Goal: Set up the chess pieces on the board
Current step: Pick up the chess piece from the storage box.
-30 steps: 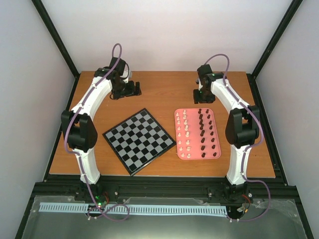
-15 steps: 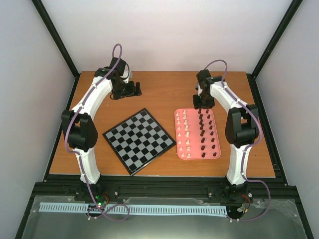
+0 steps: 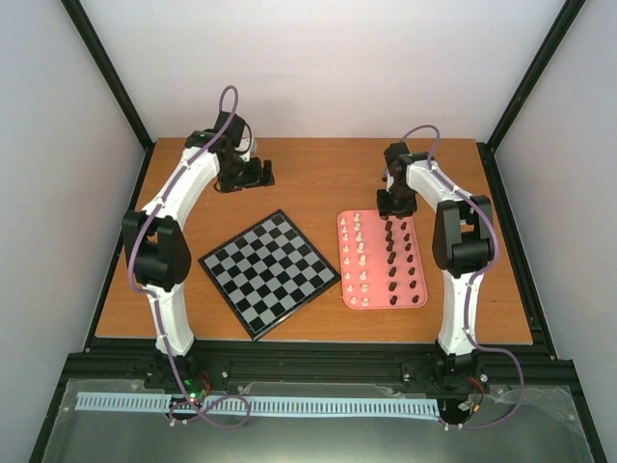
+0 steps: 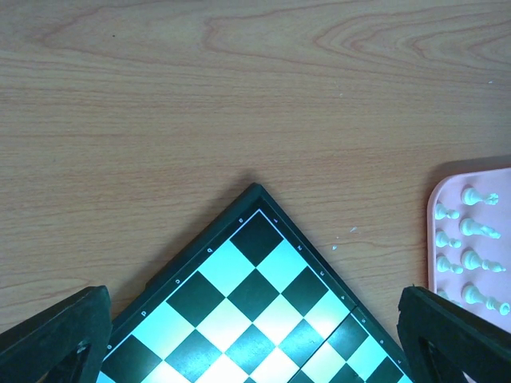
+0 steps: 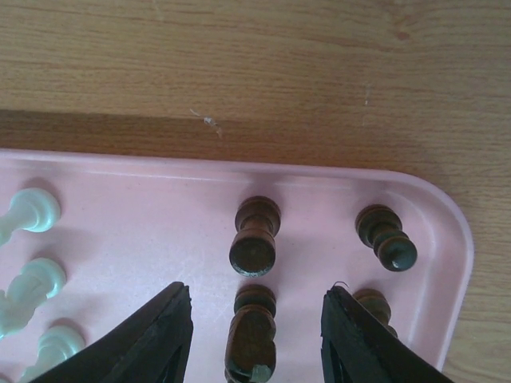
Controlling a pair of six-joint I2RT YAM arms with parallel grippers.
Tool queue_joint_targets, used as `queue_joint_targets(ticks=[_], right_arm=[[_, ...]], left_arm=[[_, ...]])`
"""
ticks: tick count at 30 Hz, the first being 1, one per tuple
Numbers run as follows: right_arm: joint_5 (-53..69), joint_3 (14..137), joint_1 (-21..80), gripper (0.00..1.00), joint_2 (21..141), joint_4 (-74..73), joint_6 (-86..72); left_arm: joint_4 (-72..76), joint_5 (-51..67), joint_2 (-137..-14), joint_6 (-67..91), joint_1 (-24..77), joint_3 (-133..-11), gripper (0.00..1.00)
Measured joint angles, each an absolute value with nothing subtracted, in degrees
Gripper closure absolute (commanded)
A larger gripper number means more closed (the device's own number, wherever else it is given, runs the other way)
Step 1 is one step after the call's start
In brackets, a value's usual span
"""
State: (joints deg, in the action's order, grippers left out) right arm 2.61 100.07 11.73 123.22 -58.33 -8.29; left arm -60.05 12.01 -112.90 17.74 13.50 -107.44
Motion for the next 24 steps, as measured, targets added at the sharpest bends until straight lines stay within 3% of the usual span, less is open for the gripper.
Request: queue_joint_targets(ticks=[12,17,24], right_arm=[[2.81,101.54,11.73,0.62,125.73,-57.01,-7.55],[2.63,101.93,11.73,0.7,125.78,-56.53,-7.51],[2.37,102.1,11.73,0.71,125.8,-56.29,-7.33]], left_arm=[[-60.07,12.08,-113.78,17.74,13.52,-107.77,0.0],[-60.07,12.1,-114.26,17.74,13.5,-107.77,0.0],[-60.07,12.27,-114.48,17.74,13.52,-108.01,0.0]])
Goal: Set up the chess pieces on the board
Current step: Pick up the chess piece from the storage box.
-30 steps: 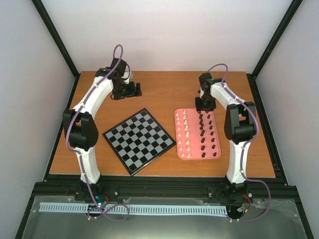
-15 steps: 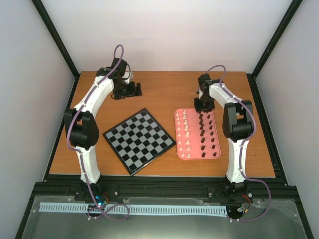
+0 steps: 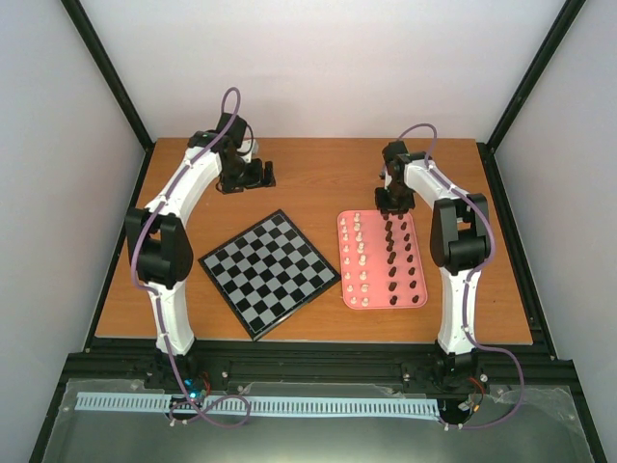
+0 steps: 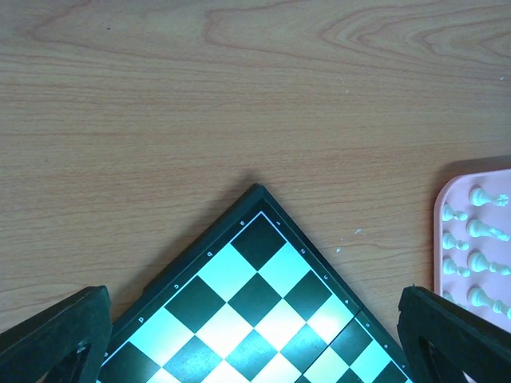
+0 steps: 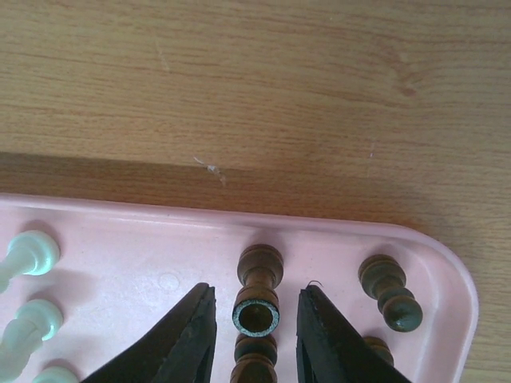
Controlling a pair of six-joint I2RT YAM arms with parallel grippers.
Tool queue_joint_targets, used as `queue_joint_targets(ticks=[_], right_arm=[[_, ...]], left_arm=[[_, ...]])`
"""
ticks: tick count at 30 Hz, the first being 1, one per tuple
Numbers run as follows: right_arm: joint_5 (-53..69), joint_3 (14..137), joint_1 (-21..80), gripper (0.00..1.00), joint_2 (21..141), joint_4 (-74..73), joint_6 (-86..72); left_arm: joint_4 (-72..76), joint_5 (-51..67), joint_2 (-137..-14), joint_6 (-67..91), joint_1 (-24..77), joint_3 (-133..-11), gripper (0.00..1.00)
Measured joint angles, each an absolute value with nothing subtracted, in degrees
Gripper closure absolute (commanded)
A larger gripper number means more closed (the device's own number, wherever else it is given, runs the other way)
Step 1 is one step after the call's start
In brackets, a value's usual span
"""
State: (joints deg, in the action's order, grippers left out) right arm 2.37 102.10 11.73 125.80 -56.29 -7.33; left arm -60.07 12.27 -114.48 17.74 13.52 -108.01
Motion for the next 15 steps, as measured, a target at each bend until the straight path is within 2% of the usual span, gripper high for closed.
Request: queue_joint_targets(ticks=[15], right_arm=[[2.42,103.15,11.75,0.74,126.98,-56.29,-7.25]], left_arm=[[-60.1,12.25,-115.07,17.74,13.52,-108.16,0.0]])
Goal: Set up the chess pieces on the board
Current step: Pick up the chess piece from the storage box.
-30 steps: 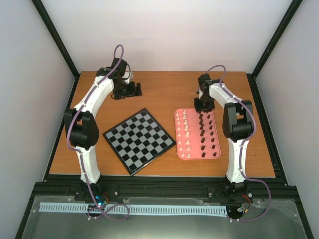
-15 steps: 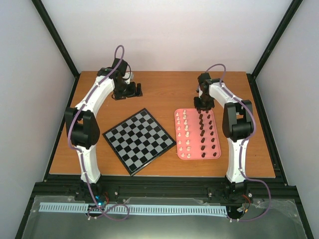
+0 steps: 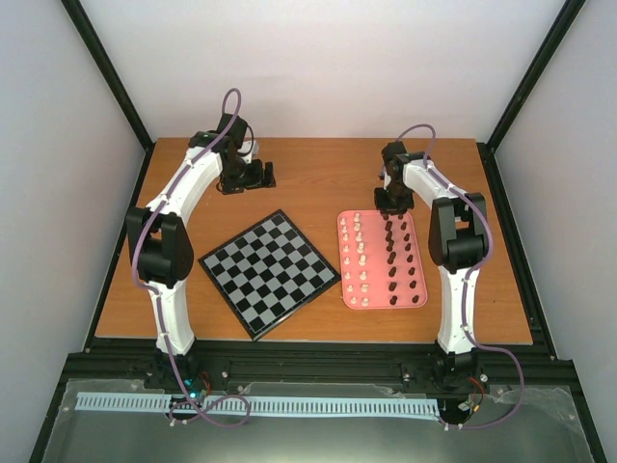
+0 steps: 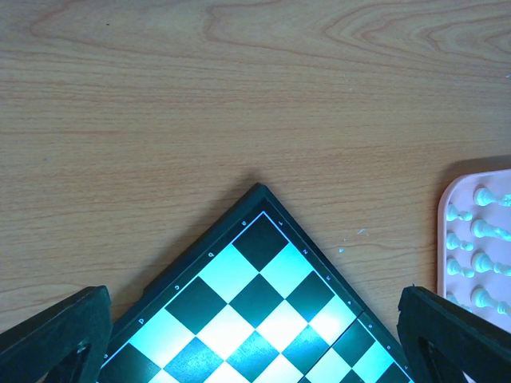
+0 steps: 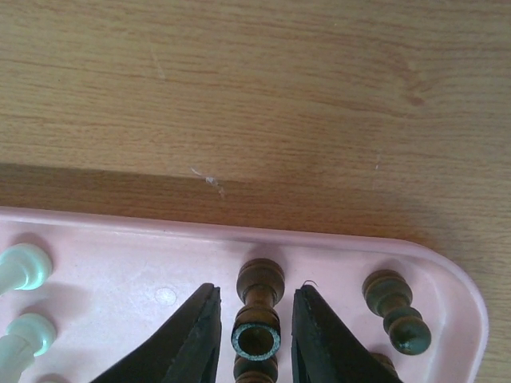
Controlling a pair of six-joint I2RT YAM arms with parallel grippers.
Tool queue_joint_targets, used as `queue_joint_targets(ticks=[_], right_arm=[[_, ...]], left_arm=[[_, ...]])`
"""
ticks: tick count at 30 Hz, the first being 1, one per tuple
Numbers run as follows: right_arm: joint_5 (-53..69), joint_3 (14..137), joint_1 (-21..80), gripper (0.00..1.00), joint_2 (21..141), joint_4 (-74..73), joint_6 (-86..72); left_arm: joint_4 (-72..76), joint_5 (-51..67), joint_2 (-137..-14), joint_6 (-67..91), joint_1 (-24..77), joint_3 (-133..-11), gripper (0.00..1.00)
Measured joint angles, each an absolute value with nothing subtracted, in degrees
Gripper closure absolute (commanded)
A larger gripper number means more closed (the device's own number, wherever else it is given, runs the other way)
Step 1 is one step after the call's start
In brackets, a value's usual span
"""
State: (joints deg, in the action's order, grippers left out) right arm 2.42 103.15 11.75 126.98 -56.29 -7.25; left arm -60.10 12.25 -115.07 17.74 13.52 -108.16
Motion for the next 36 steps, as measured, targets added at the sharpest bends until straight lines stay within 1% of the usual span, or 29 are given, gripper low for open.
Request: queue_joint_targets(ticks=[2,6,11,20,26,31,36], right_arm=[[2.42,103.15,11.75,0.79,127.15,-56.29,-7.25],[2.55,103.15,11.73,0.85,127.26,-56.29,-7.18],[2.63,103.18,11.73,0.97,127.26,-56.31,-7.49],[2.57,103.18,11.92,0.97,126.78,-56.99,-7.31],[2.15,103.15,13.02,0.97,122.39,-57.1,-7.29],[1.89,104.68,15.33,0.97,117.71,-57.95,-7.29],[2.37,105.23,20.78,0.97,114.26,-59.66,-7.35]], left_arm=[[-60.07,12.25,-115.07,17.74,13.5,-108.16,0.0],[-60.1,12.25,-115.07,17.74,13.52,-108.16,0.0],[-60.1,12.25,-115.07,17.74,13.5,-108.16,0.0],[-60.1,12.23,-115.07,17.74,13.5,-108.16,0.0],[-60.07,12.23,-115.07,17.74,13.5,-108.16,0.0],[-60.1,11.97,-115.07,17.74,13.52,-108.16,0.0],[-60.1,10.37,-115.0,17.78,13.5,-107.9,0.0]])
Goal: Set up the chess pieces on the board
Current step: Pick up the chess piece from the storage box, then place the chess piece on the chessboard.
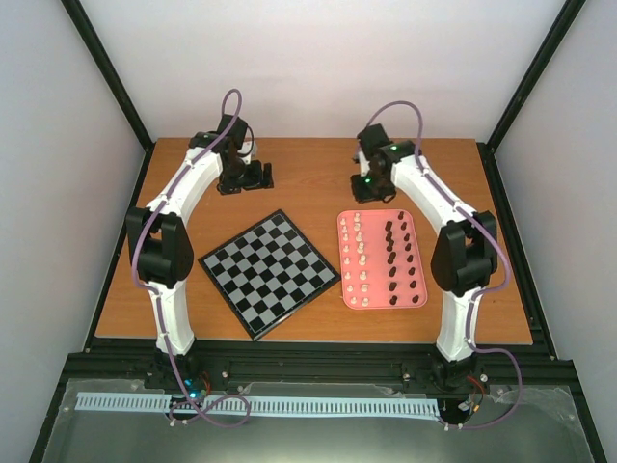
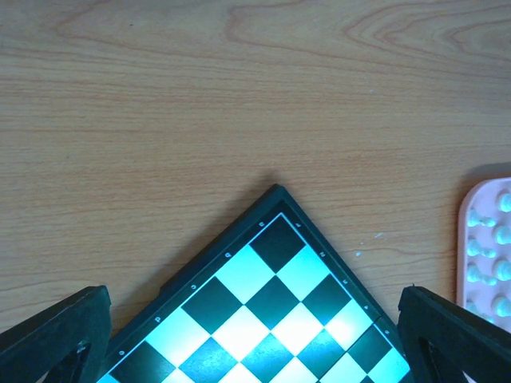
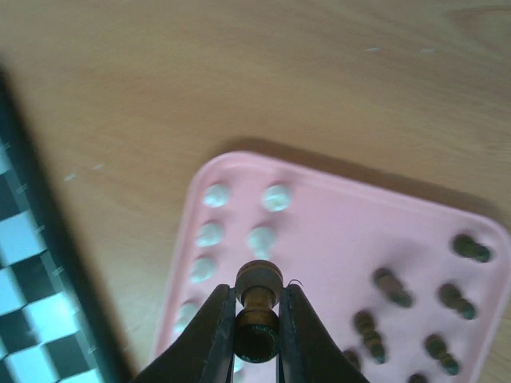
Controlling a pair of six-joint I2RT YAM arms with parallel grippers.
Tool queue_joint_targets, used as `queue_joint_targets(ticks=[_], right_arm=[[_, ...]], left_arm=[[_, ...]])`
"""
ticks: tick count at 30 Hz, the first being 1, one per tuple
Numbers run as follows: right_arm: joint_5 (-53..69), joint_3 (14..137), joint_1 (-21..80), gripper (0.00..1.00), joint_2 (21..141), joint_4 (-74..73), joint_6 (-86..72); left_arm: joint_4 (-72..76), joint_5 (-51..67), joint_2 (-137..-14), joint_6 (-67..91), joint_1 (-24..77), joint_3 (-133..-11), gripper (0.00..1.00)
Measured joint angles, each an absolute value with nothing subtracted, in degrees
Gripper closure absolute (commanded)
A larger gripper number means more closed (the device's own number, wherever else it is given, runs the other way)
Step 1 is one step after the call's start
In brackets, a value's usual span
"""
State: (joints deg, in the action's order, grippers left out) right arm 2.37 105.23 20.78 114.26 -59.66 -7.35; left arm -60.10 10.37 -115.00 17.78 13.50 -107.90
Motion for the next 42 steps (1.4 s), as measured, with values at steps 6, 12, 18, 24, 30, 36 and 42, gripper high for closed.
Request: queue_joint_targets(ticks=[6,12,18,24,30,36,42], right_arm=[[2.9,104.9,32.71,0.97,113.27,-63.02,-7.79],[4.25,97.25,40.93,0.97,110.43,-63.26,-8.6],[4.56,88.4,43.13,0.97,107.81,-62.41,-10.31],[4.54,84.99,46.46,0.97,107.79,-60.55,-11.11],[3.25,84.99,47.75,0.97,108.01,-59.09,-11.9],[1.74,84.99,47.77,0.97,108.99,-58.13,-12.43],[0.84,84.68,47.77,0.97,109.25,-56.58,-12.49]], left_arm=[[-59.94,9.34,-113.03,18.87,11.55,-103.85,0.0],[-58.67,9.06,-107.96,20.82,5.96,-94.89,0.0],[-57.49,8.12,-103.15,21.63,4.49,-89.27,0.0],[-56.49,8.14,-101.43,22.13,4.82,-87.74,0.0],[-55.9,8.38,-100.47,22.31,4.82,-87.64,0.0],[-55.35,8.82,-100.07,22.31,4.82,-87.55,0.0],[-55.31,9.23,-100.07,22.31,4.84,-87.46,0.0]])
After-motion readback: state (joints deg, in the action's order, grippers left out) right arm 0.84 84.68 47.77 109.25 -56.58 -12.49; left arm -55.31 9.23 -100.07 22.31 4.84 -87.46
